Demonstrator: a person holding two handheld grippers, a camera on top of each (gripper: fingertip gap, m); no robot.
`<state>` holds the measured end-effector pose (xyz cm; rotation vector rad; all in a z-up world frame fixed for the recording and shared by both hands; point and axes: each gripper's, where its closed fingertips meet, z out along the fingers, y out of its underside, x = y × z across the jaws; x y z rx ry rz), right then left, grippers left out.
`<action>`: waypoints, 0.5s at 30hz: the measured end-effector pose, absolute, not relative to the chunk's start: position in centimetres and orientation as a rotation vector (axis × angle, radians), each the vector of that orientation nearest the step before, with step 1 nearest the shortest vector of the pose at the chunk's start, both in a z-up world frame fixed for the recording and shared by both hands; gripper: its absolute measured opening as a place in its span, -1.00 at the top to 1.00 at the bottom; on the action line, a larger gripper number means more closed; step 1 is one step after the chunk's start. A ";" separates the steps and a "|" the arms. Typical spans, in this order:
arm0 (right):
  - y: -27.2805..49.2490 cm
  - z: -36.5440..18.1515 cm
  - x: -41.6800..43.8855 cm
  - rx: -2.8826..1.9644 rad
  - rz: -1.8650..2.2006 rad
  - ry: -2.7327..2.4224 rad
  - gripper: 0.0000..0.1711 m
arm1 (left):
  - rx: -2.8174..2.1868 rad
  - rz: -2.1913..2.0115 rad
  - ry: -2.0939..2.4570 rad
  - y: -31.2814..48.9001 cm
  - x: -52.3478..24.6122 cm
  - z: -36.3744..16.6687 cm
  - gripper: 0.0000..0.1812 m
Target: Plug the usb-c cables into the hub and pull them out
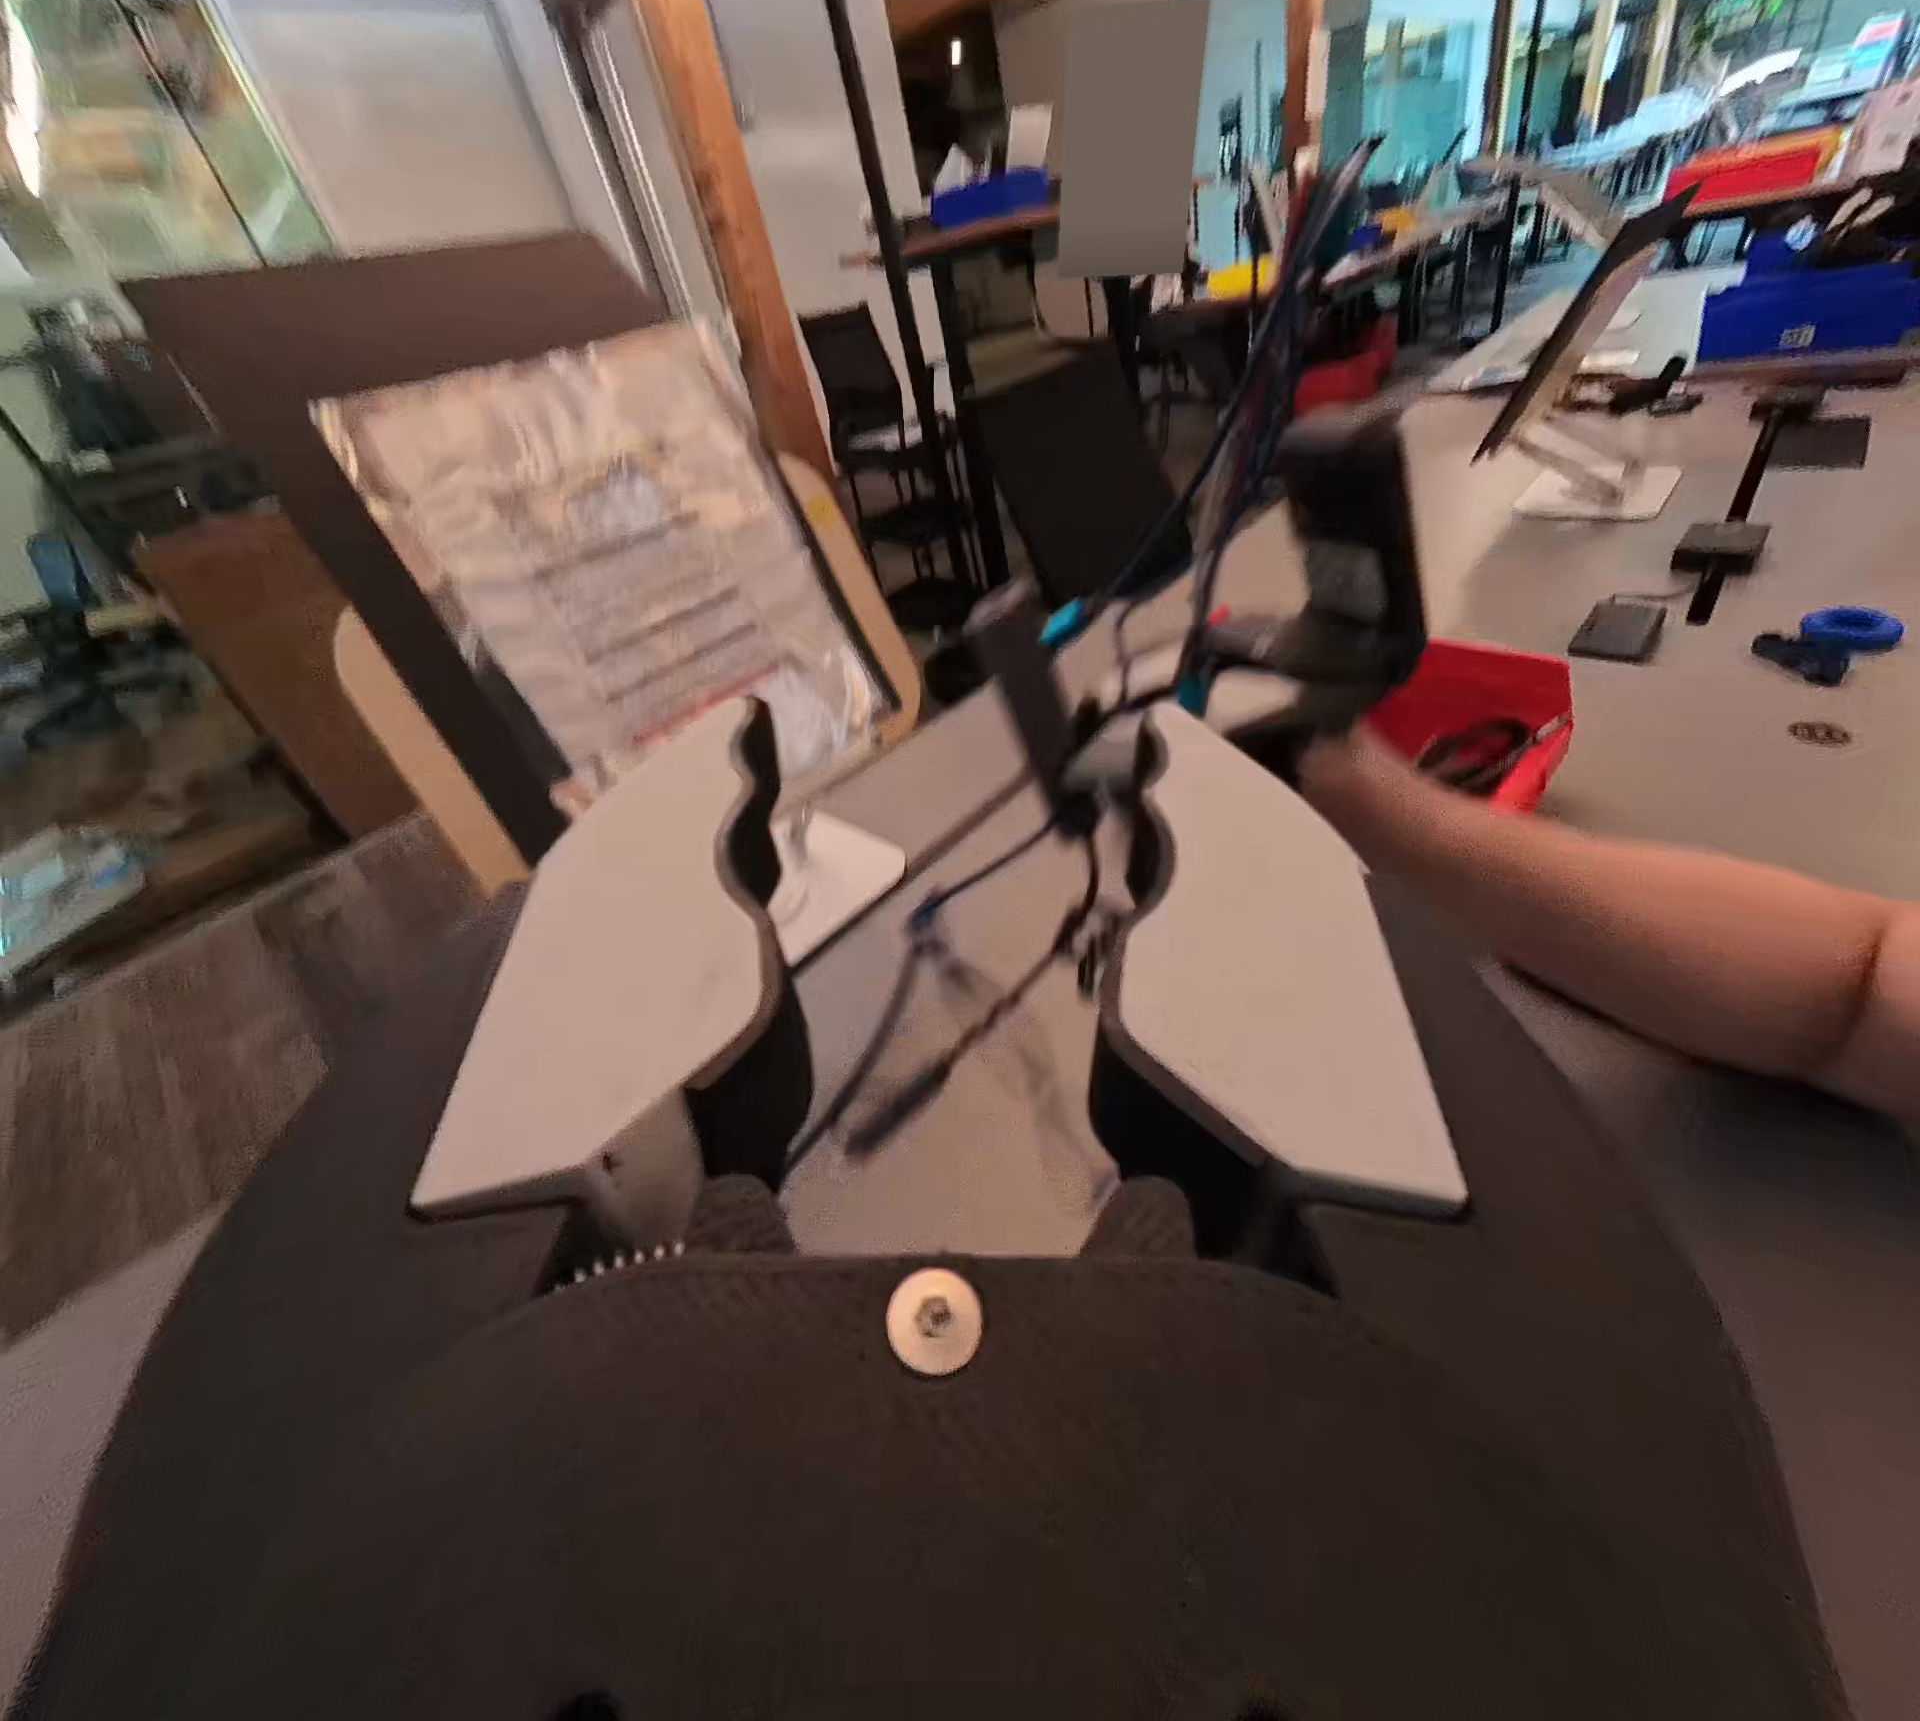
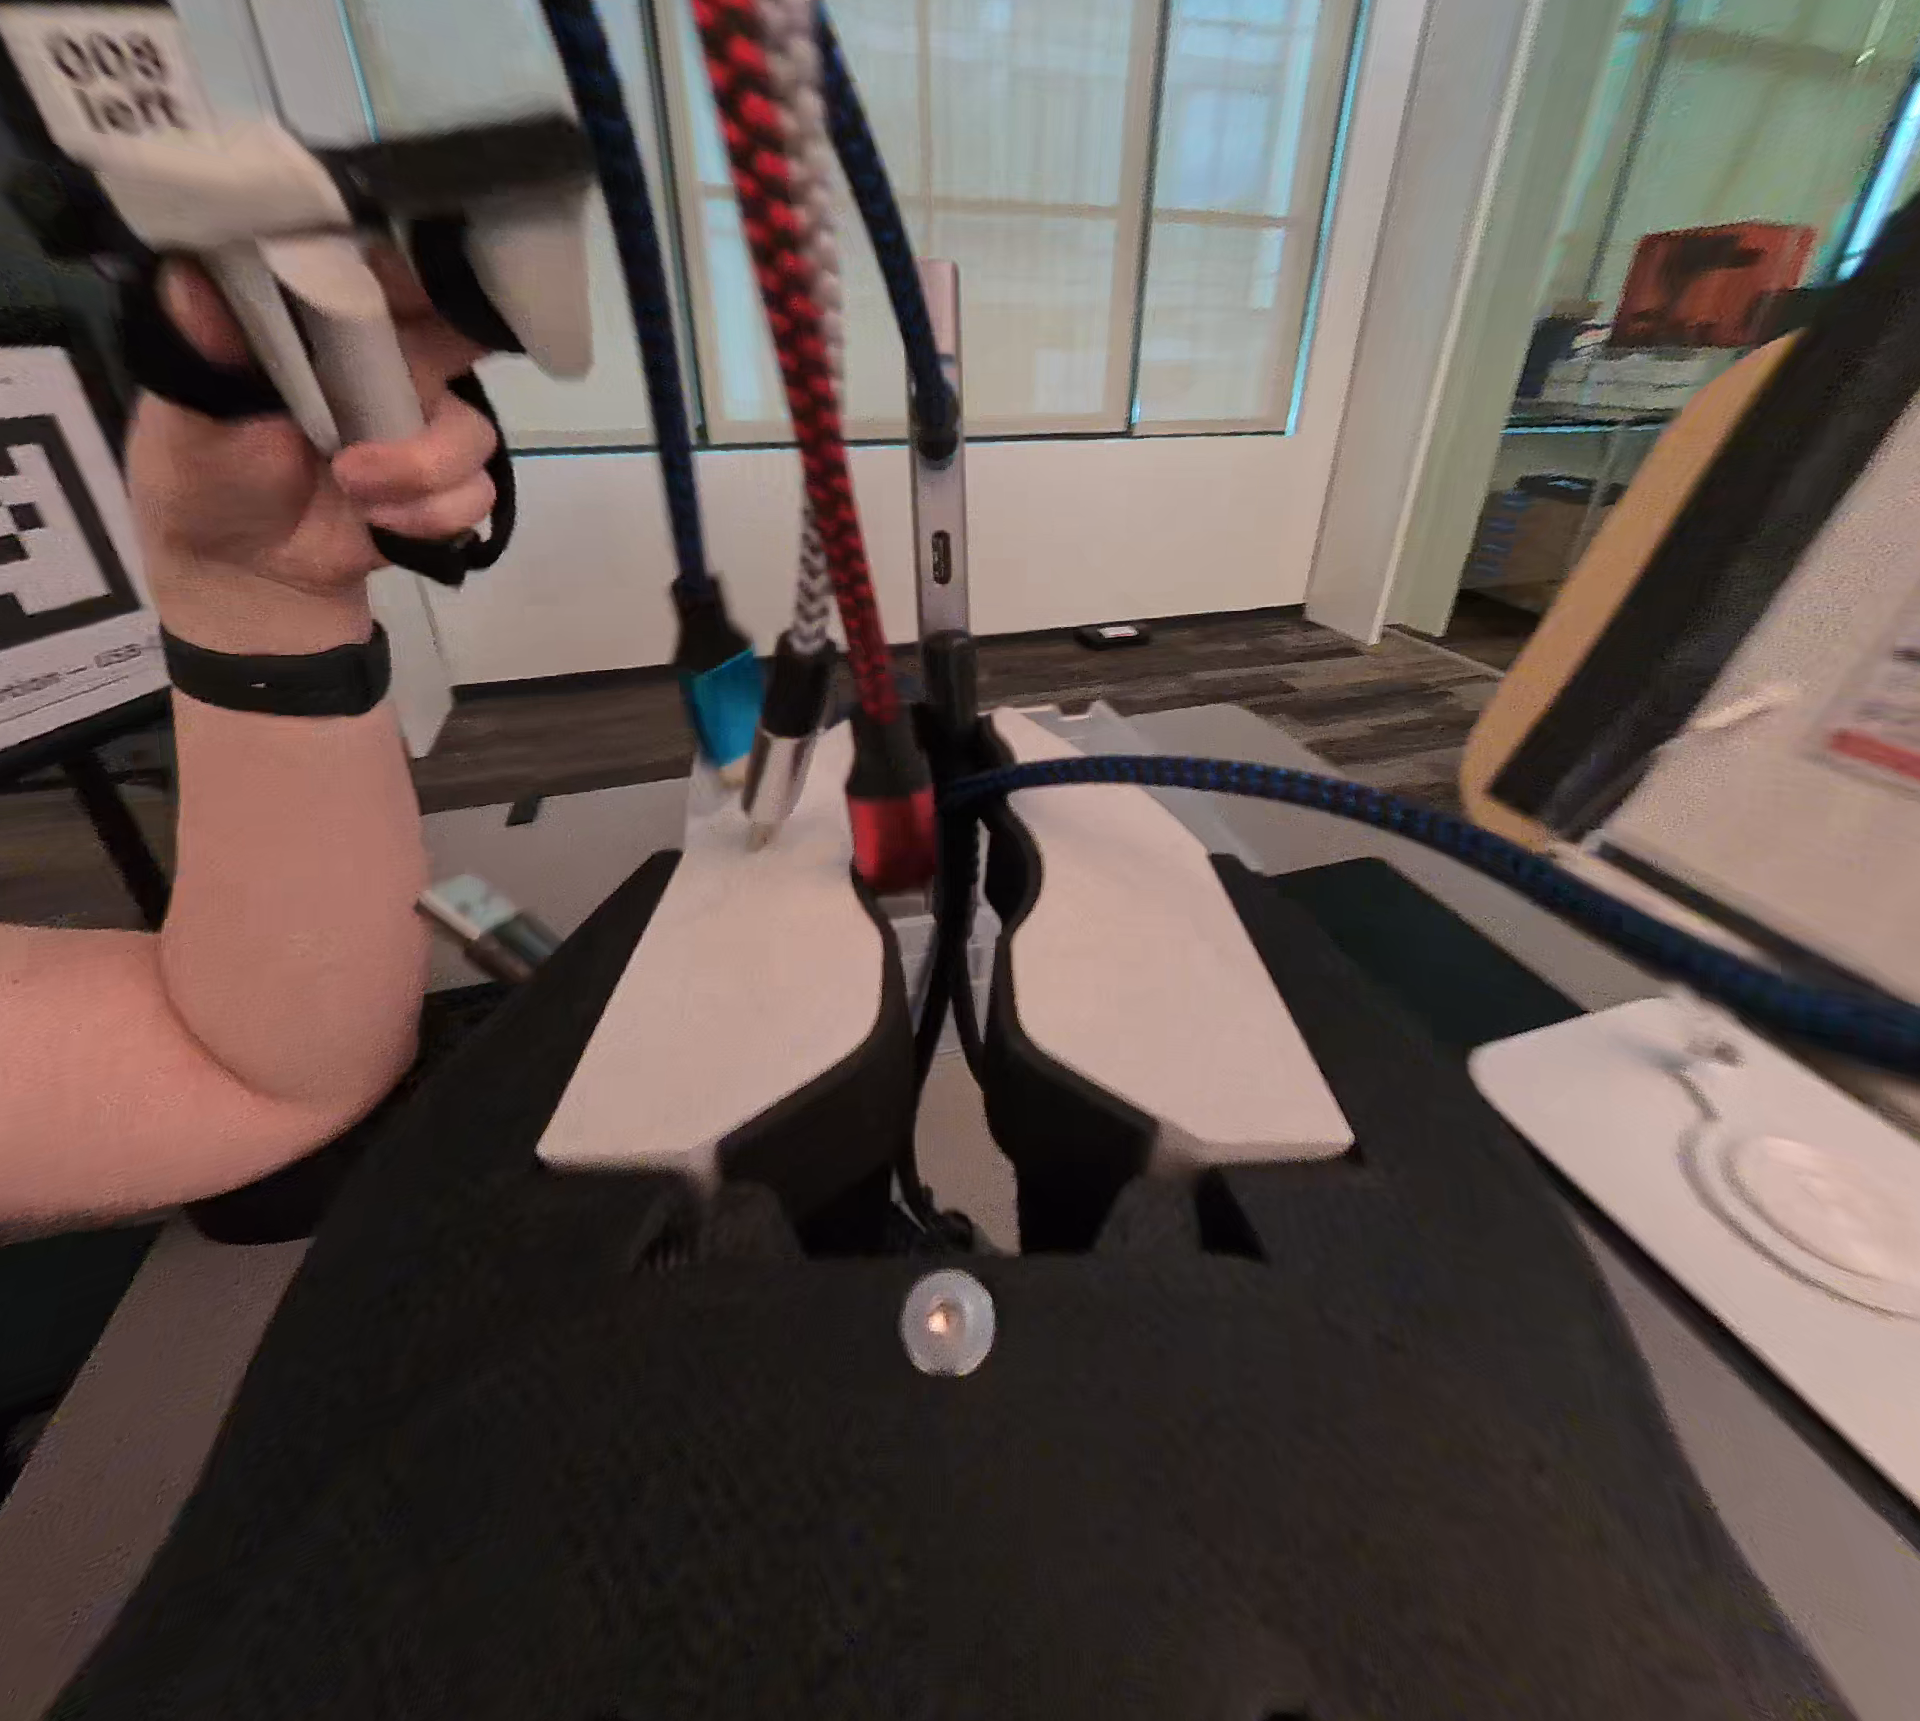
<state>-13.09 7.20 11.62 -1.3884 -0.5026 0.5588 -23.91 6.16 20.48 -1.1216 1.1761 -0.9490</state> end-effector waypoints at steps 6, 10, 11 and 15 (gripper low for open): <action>3.7 15.6 -8.4 -1.385 0.521 -0.458 0.88 | -1.330 -0.999 1.400 10.2 -22.2 14.5 0.17; 2.6 15.9 -6.8 -1.439 0.415 -0.473 0.88 | -1.471 -0.912 1.712 11.2 -19.1 7.3 0.19; 2.4 16.0 -6.5 -1.443 0.412 -0.469 0.88 | -1.517 -0.859 1.823 11.3 -19.0 5.0 0.18; 2.4 15.6 -5.5 -1.471 0.399 -0.454 0.88 | -1.628 -0.740 2.137 11.3 -20.1 -1.4 0.29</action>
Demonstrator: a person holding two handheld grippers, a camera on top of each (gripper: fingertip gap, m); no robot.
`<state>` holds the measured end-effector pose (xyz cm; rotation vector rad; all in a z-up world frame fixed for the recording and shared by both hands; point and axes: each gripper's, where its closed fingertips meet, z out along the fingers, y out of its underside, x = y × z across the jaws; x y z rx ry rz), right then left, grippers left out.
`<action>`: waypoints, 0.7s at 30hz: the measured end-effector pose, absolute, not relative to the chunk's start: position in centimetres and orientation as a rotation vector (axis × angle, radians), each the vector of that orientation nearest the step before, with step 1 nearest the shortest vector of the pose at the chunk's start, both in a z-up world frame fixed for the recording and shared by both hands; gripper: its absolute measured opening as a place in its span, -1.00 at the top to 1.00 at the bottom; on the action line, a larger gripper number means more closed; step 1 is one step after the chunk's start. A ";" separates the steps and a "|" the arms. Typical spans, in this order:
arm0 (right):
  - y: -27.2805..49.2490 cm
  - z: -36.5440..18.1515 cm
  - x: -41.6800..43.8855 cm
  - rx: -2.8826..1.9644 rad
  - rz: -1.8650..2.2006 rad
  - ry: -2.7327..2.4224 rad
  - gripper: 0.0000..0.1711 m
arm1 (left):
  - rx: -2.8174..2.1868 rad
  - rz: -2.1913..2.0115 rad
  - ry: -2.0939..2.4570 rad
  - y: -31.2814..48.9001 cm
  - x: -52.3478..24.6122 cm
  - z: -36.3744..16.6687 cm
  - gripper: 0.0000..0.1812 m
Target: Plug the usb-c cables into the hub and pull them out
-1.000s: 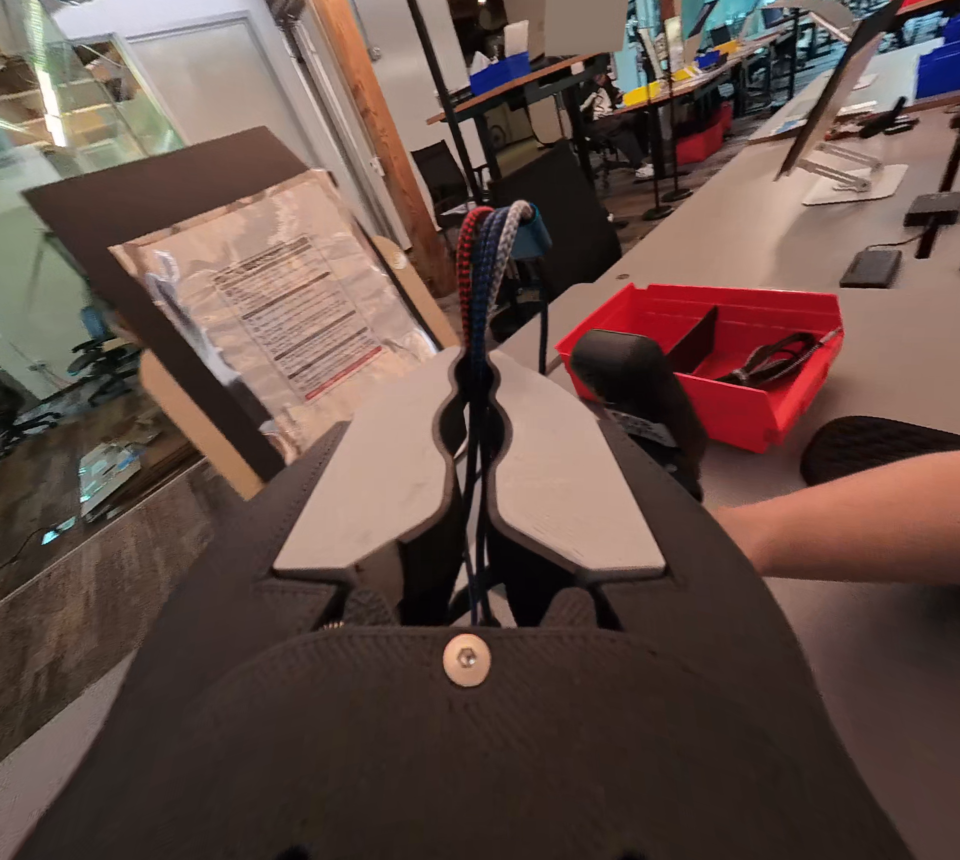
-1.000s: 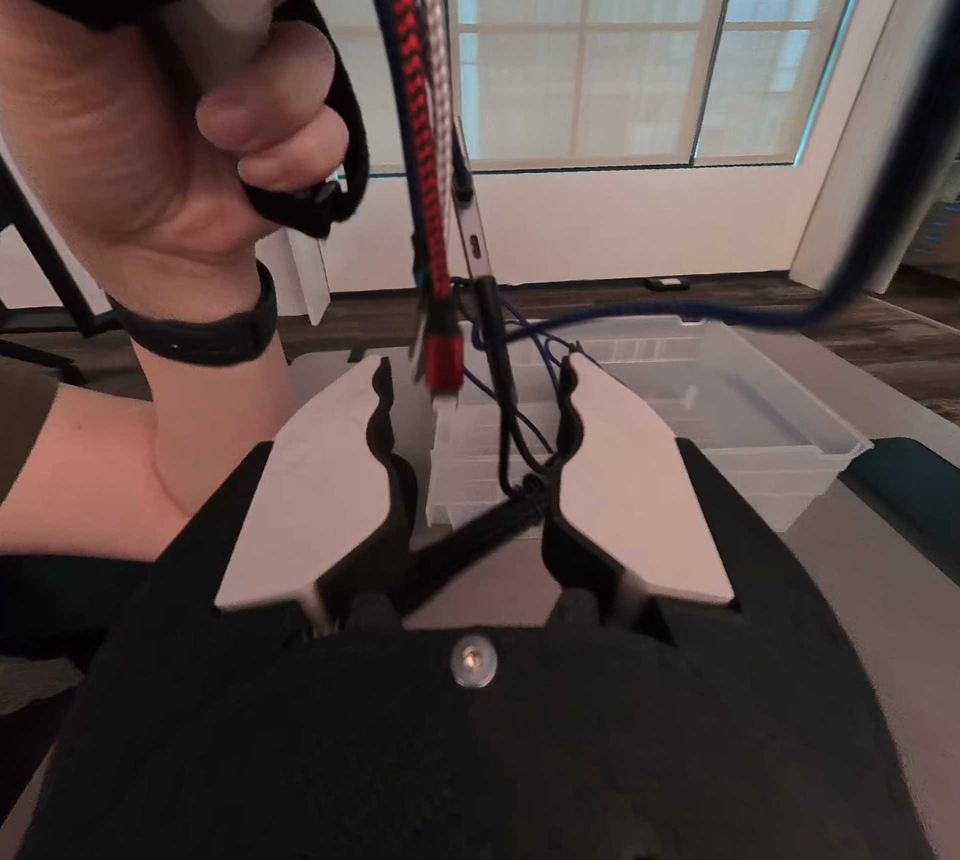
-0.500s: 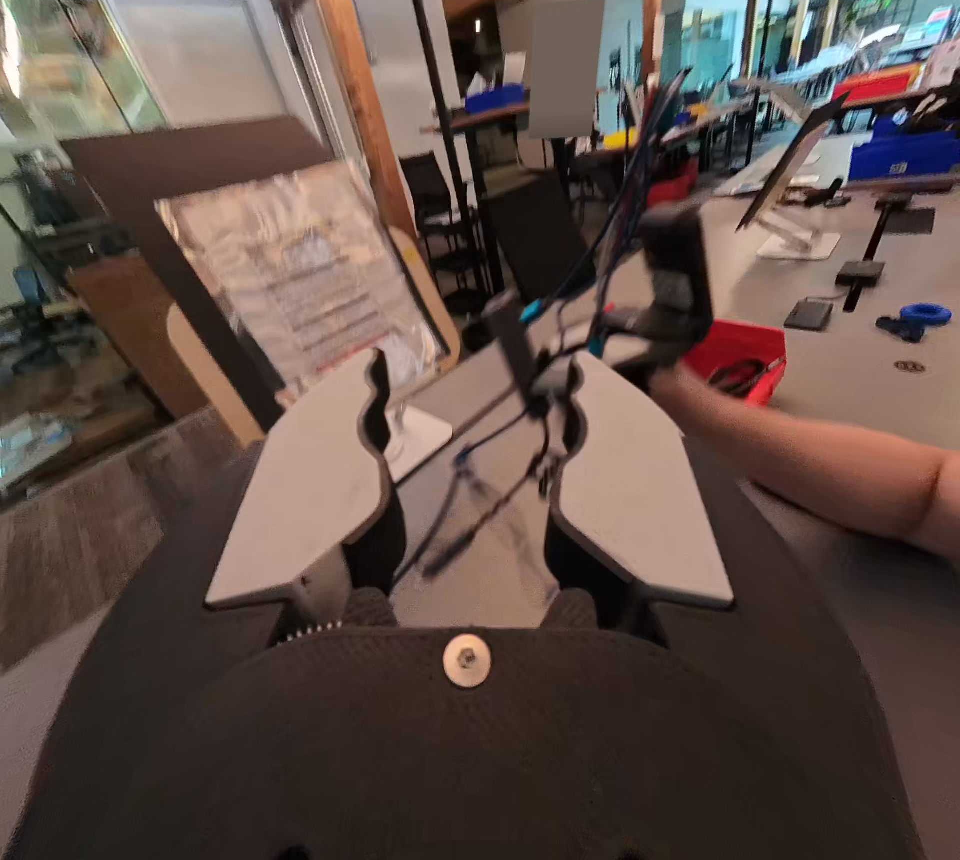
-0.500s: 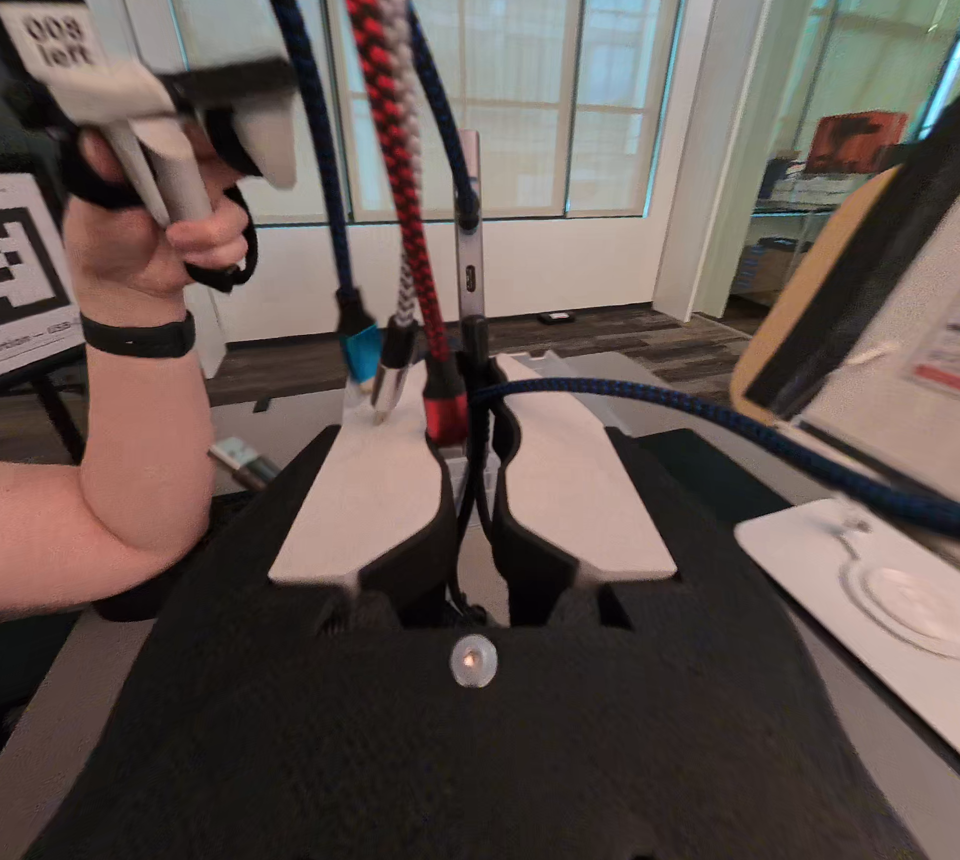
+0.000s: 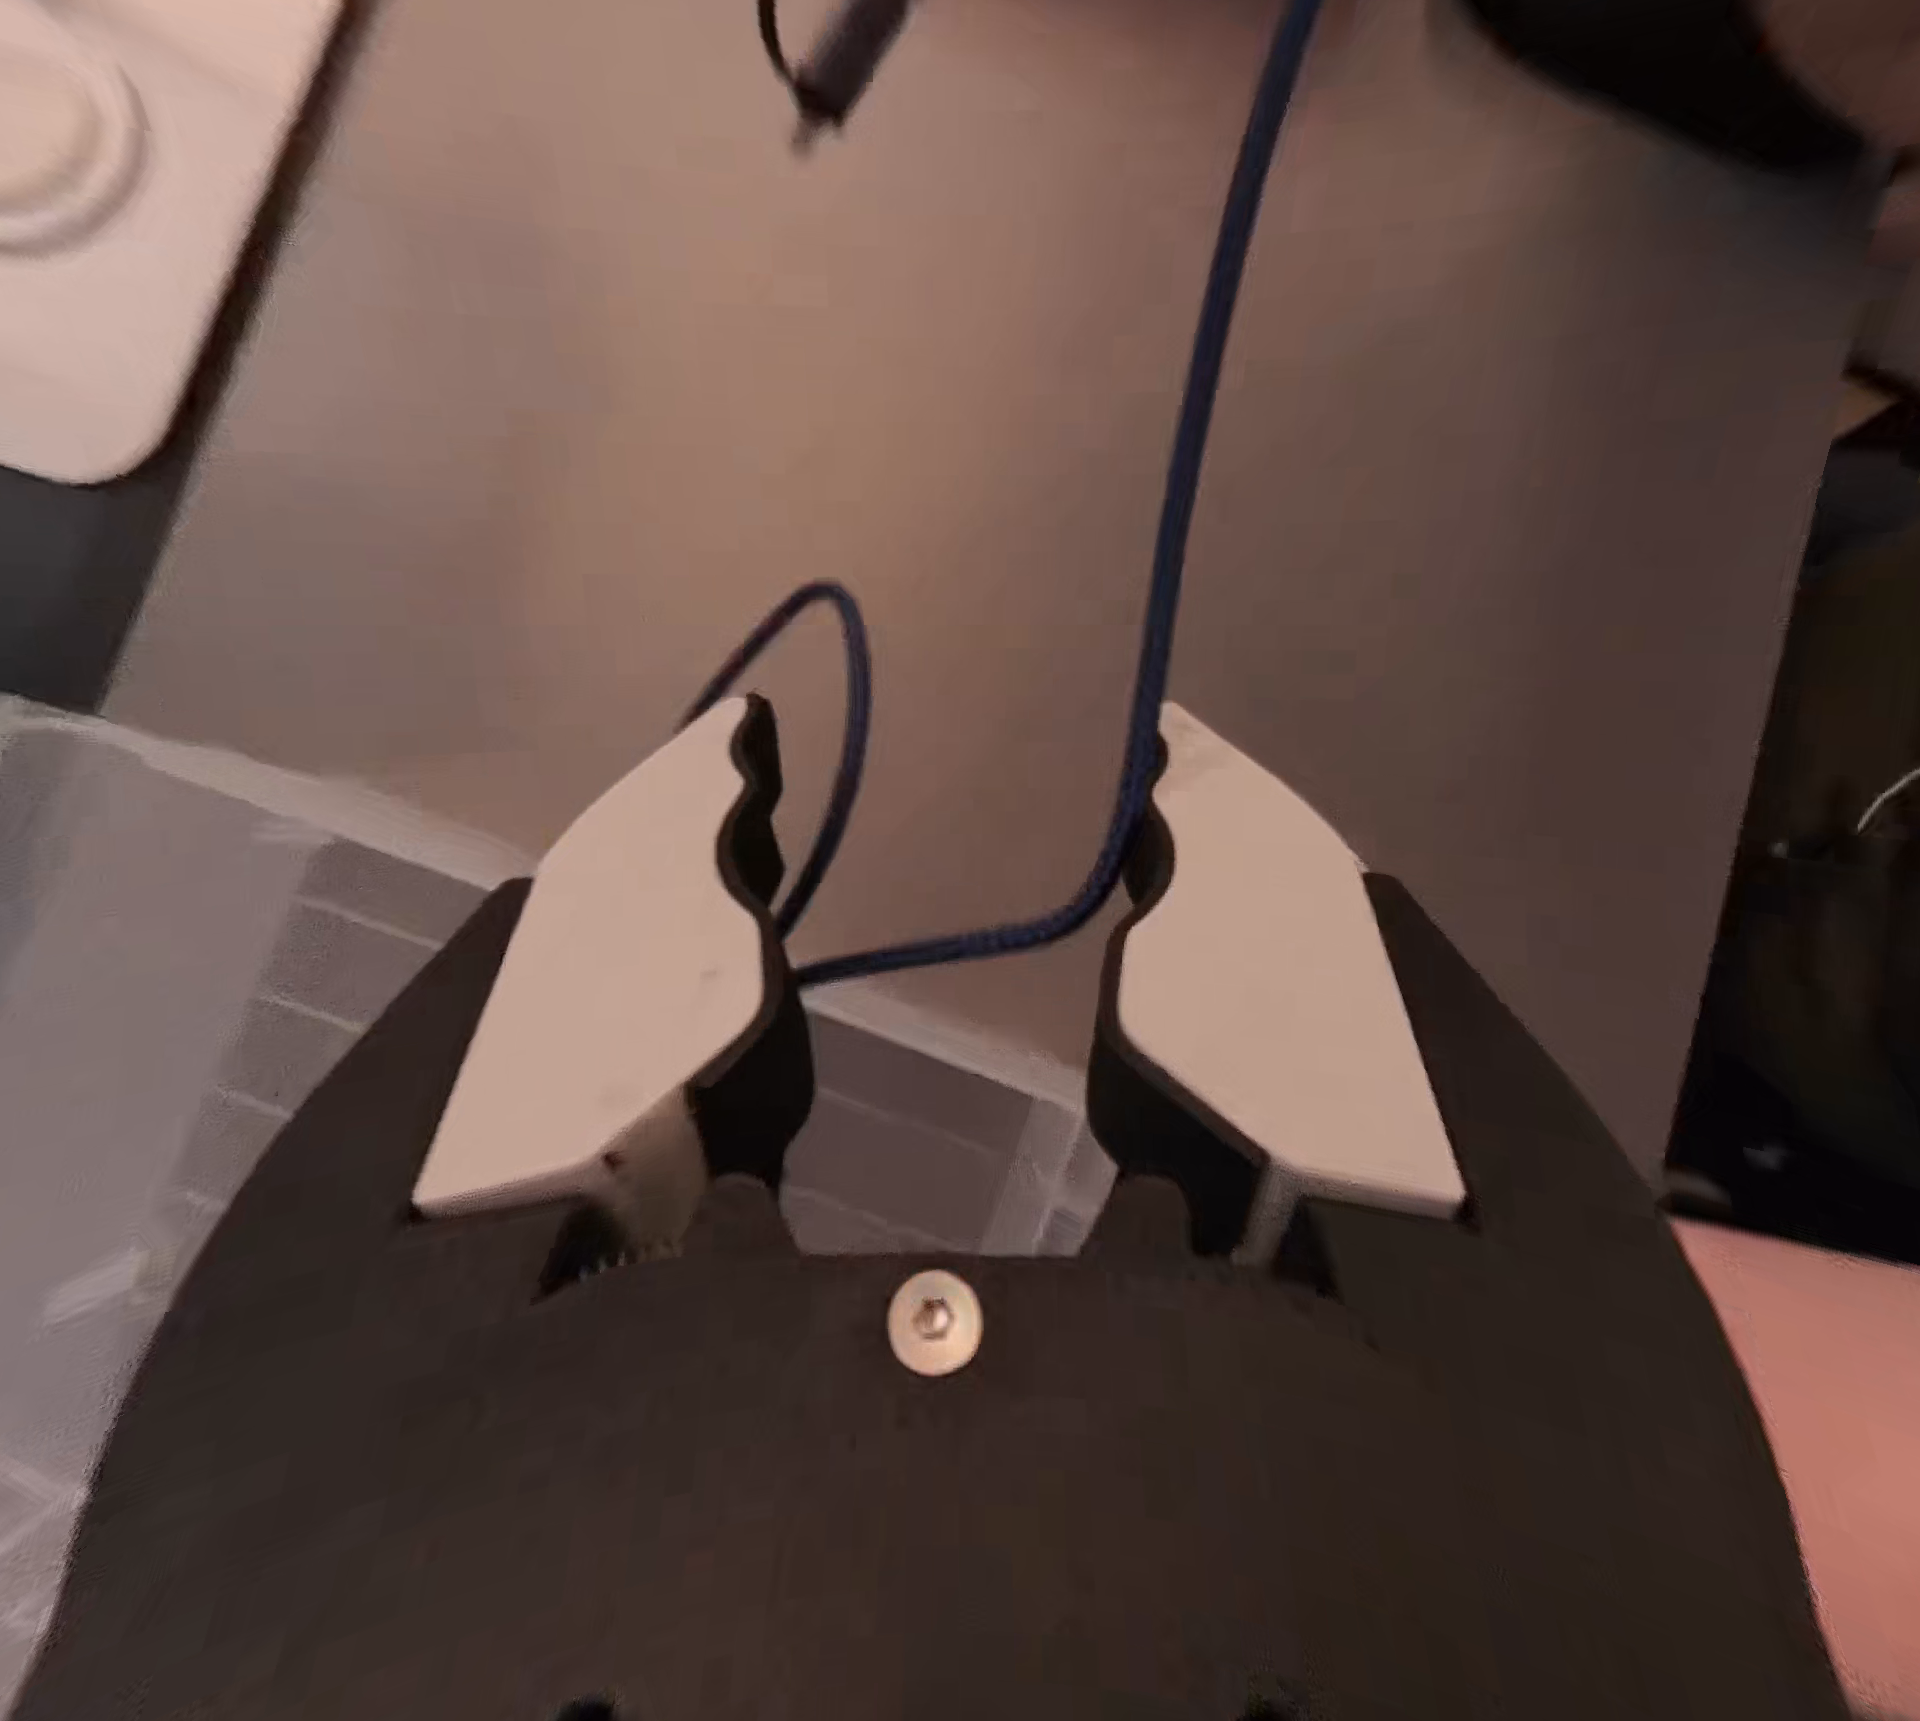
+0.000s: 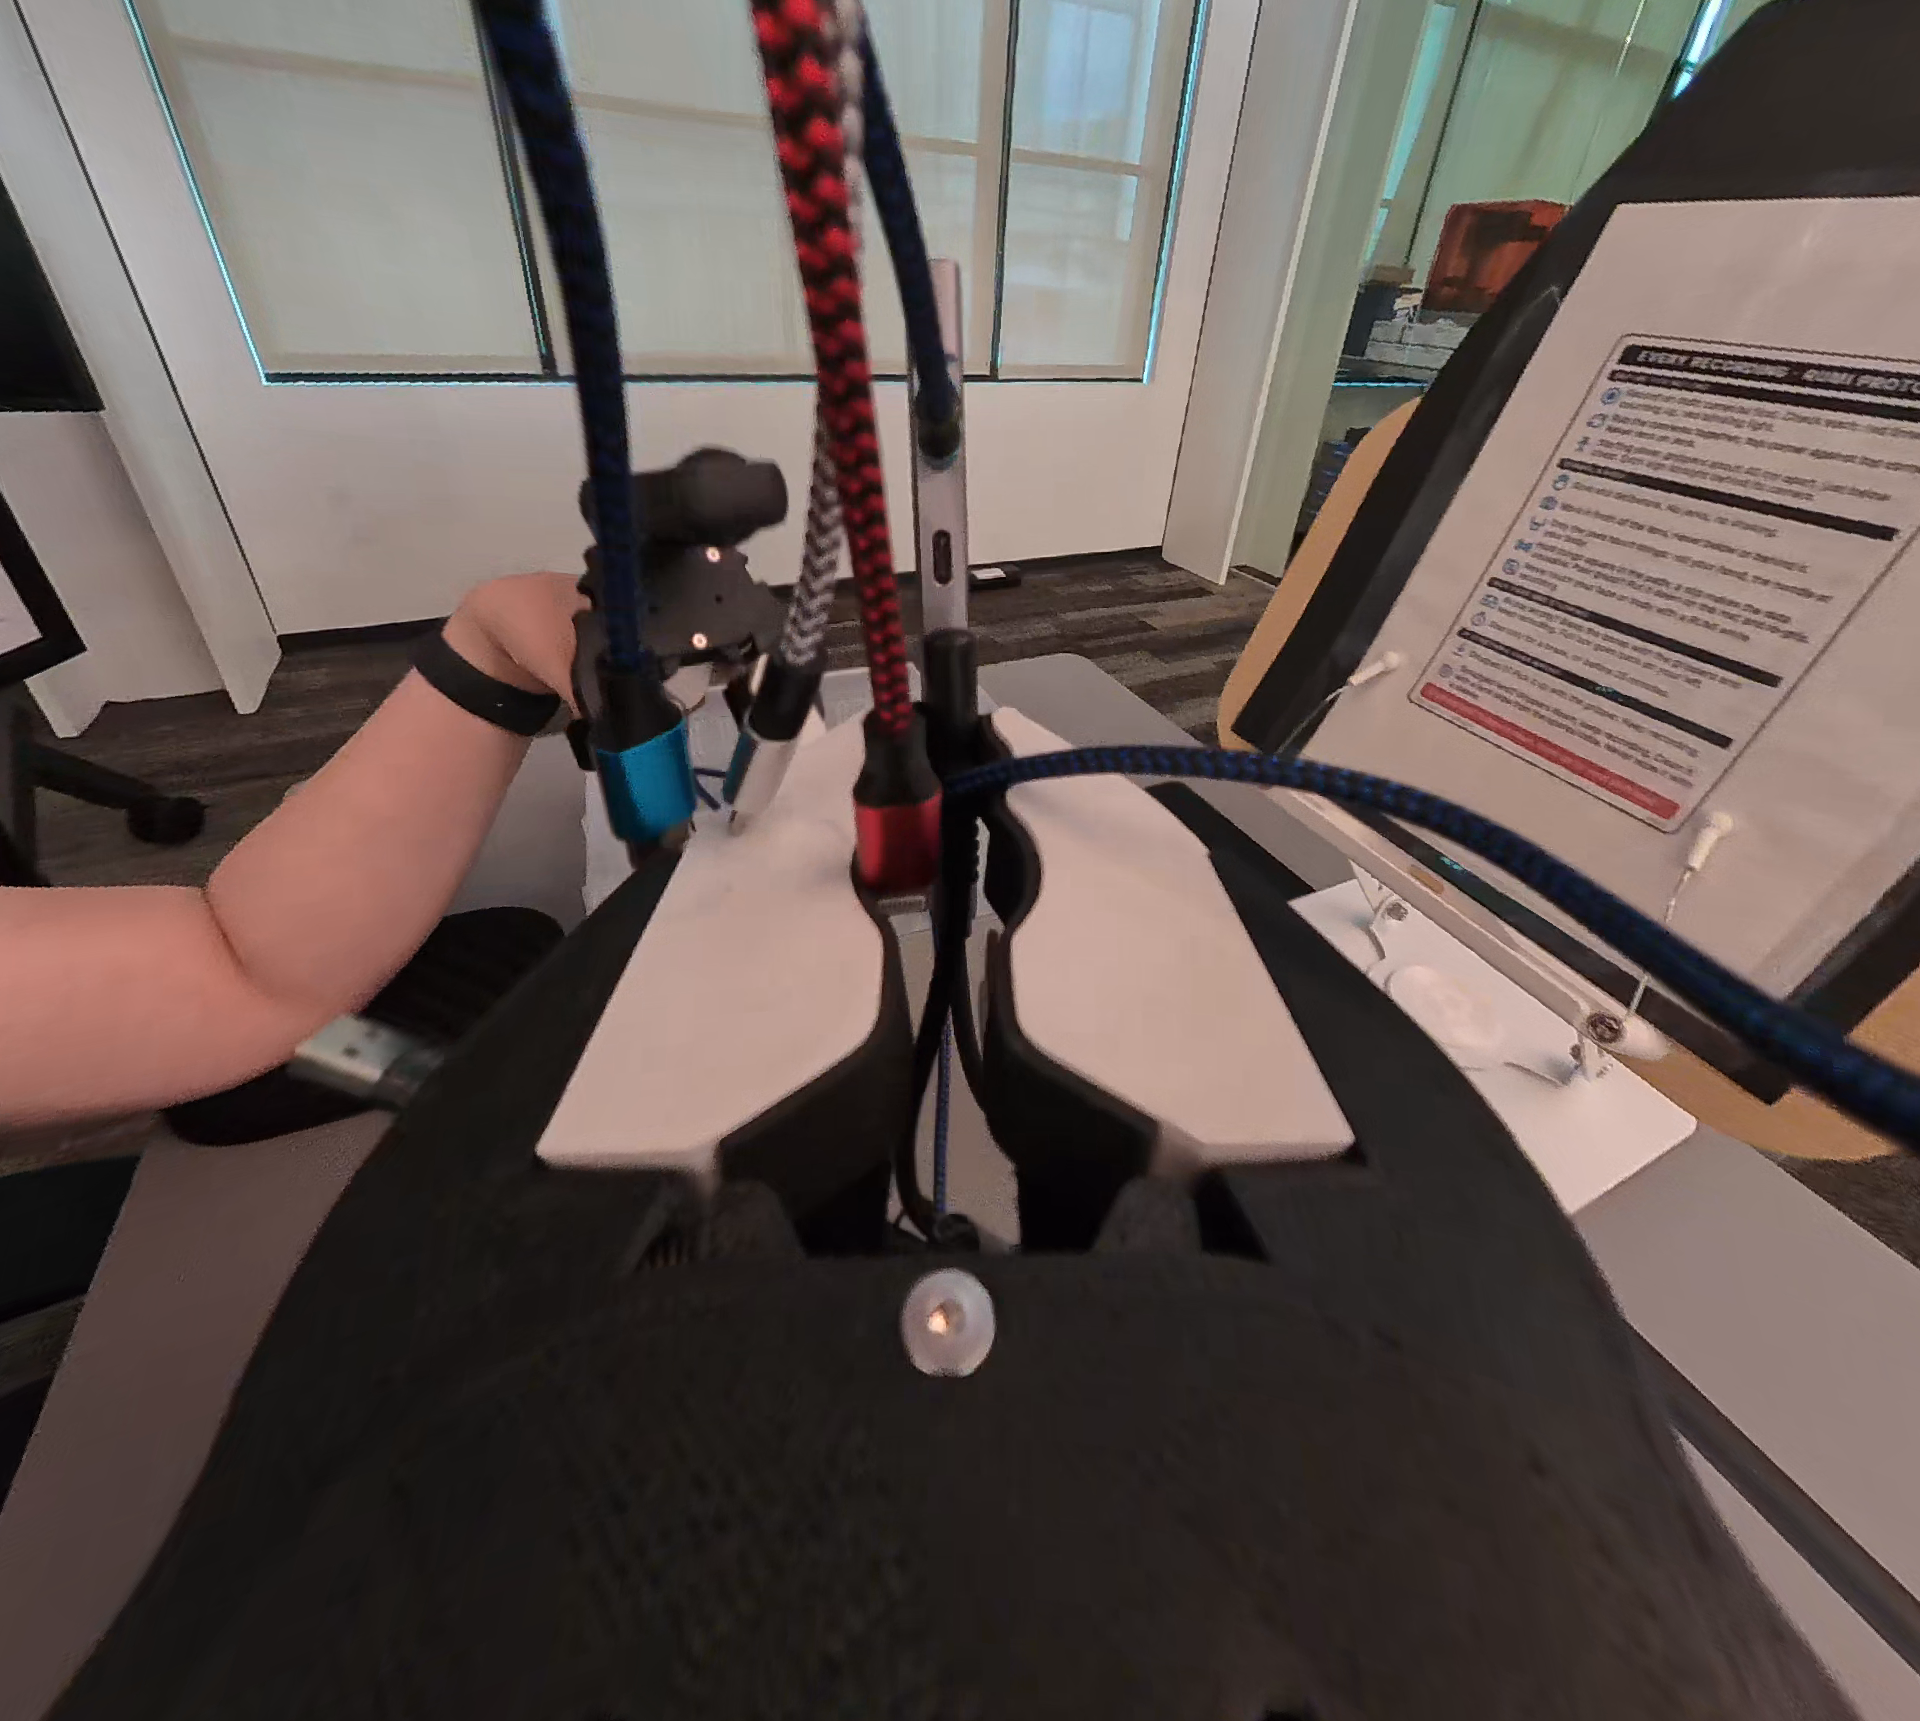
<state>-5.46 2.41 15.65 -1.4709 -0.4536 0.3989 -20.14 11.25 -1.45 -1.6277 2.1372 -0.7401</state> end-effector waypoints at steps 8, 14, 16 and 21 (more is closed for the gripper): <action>3.5 14.2 -4.5 -1.535 0.355 -0.450 0.88 | -1.592 -0.377 2.054 15.6 -19.3 -1.9 1.00; 3.3 14.7 -3.7 -1.514 0.322 -0.433 0.88 | -1.228 -0.413 1.574 13.2 -17.2 10.2 1.00; 3.0 15.2 -3.5 -1.493 0.315 -0.429 0.88 | -1.087 -0.504 1.411 10.4 -17.4 14.7 1.00; 1.7 16.3 -3.8 -1.462 0.321 -0.450 0.88 | -0.831 -0.762 1.340 1.2 -17.8 18.8 1.00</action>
